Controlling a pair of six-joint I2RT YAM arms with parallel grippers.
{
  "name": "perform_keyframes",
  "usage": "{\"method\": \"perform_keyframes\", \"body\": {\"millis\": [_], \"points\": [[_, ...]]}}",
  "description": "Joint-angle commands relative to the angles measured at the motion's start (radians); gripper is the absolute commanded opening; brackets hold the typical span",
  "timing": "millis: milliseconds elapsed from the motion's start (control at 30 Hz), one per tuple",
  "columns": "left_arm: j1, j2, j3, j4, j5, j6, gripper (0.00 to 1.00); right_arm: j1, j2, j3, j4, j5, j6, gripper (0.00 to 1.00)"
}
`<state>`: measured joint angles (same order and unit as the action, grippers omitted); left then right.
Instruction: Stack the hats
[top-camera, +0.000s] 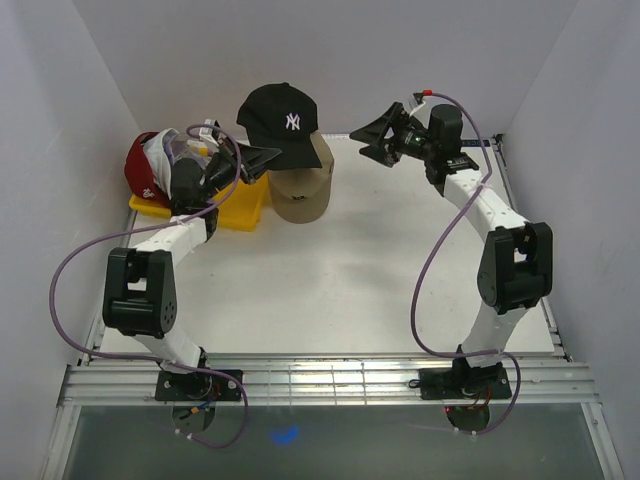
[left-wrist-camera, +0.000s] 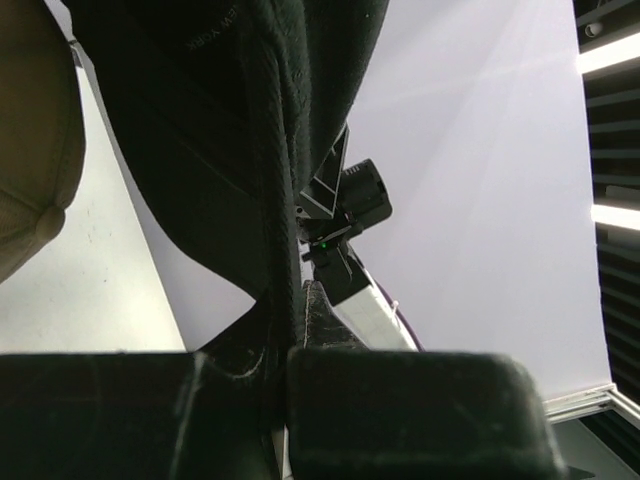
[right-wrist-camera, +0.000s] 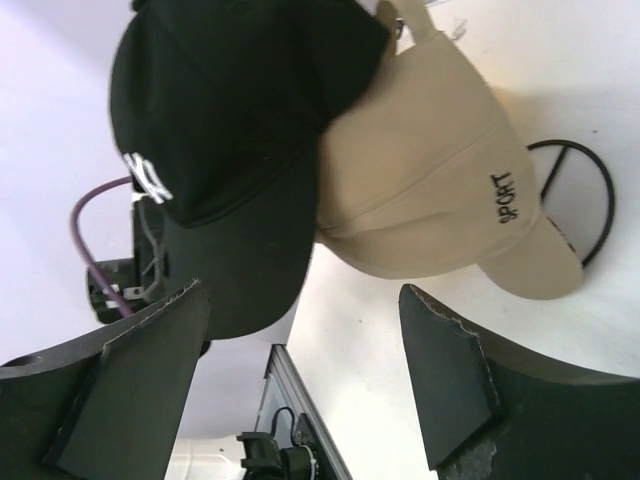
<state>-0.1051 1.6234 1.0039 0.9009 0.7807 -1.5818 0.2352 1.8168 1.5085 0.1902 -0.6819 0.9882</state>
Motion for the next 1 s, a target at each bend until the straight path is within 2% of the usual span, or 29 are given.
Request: {"method": "perform_keyframes", "body": {"millis": [0, 300, 400, 767, 967], "points": [[-0.013, 0.013, 0.058, 0.165, -0.023, -0.041, 0.0, 0.021, -0.053, -0.028, 0.086, -0.025, 0.062, 0.82], [-0.022, 0.093, 0.078, 0.32, -0.028, -0.127, 0.0, 0.079, -0.088, -0.146, 0.184, 0.002, 0.197, 0.85], [-0.022, 0.112, 0.084, 0.364, -0.015, -0.151, 0.0, 0.095, -0.085, -0.175, 0.262, 0.004, 0.266, 0.85], [-0.025, 0.193, 0.053, 0.526, 0.026, -0.257, 0.0, 0.168, -0.027, -0.183, 0.448, 0.056, 0.457, 0.86], [-0.027, 0.243, 0.078, 0.587, 0.058, -0.303, 0.0, 0.204, 0.004, -0.165, 0.475, 0.074, 0.475, 0.83]]}}
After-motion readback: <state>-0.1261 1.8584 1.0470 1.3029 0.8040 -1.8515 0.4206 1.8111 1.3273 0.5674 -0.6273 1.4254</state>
